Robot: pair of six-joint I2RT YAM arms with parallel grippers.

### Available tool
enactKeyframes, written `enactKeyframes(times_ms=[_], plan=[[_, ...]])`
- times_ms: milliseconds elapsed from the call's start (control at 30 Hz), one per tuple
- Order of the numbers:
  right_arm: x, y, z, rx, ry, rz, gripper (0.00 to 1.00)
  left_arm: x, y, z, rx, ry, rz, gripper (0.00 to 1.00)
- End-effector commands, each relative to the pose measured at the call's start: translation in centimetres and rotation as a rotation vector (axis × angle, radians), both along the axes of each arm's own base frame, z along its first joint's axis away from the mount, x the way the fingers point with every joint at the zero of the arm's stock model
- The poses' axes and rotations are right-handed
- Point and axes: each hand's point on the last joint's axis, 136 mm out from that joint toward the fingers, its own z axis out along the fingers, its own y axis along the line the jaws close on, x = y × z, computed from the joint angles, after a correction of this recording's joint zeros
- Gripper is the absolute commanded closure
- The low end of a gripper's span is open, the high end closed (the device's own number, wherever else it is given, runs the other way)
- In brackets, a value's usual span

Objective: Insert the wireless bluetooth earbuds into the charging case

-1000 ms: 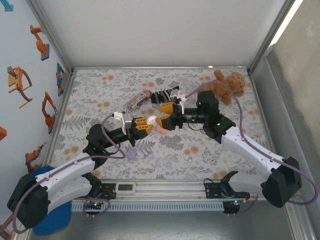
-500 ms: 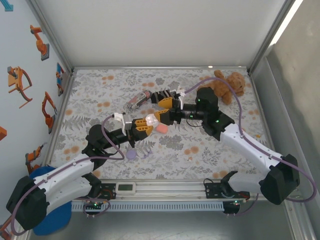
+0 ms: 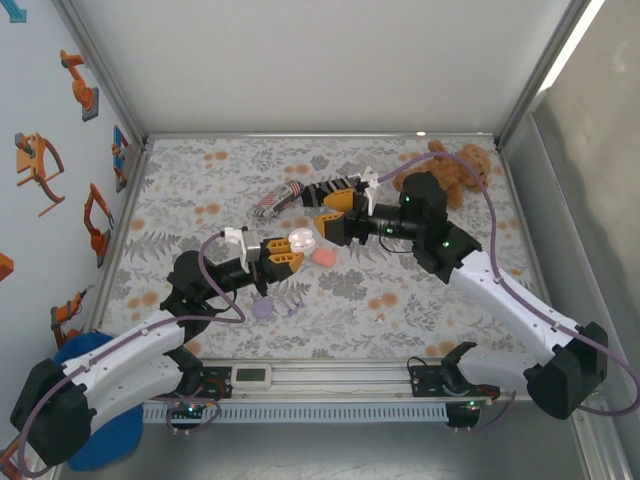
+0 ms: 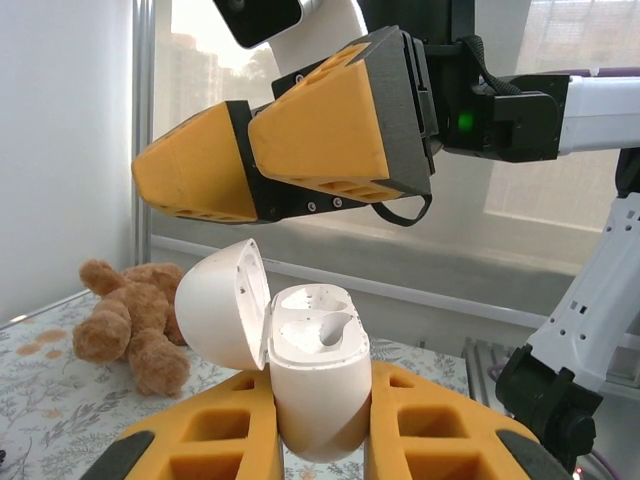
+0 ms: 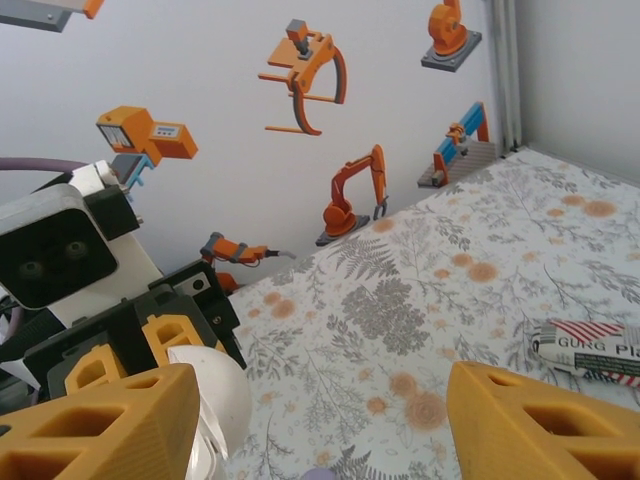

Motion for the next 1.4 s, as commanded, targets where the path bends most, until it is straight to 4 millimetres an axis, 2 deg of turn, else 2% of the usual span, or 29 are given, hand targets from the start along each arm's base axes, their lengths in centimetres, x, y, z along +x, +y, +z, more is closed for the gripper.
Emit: enactKeyframes(times_ms=[0,233,367,500,767,1167,1367], plan=[[0.8,-1.3,0.5,-0.031,0.012,-0.083,0.35,-0.5,0.2,1.0,-0.015,-0.046,-0.001,0.98],[1.8,-2.5,-3.2,-0.125,0.129,-0.154,0.37,-0.5,0.5,0.8,-0.011,-0.047,0.012,0.98],[2.9,-4.0,-6.8,-0.178,0.254,-0.238,0.37,-0.6,0.6,0.7,-0.01,-0.048,0.016,0.99],[3.0,-5.0,-10.6,-0.256,0.38,-0.27,0.39,-0.7,0.7,0.6,-0.009,-0.05,0.021,0.99],[1.4,-6.4,-17.2,-0.456,0.617,-0.29,0.51,-0.8,1.0,0.6,-0.007,-0.055,0.031,1.0],[-2.2,-8.5,-24.5,-0.629,0.923,-0.324,0.56,-0.7,0.9,0.4,-0.002,-0.056,0.035,1.0],[-3.6,-9.1,-27.2,-0.738,1.037,-0.326,0.61,-0.7,1.0,0.5,-0.003,-0.056,0.035,1.0]])
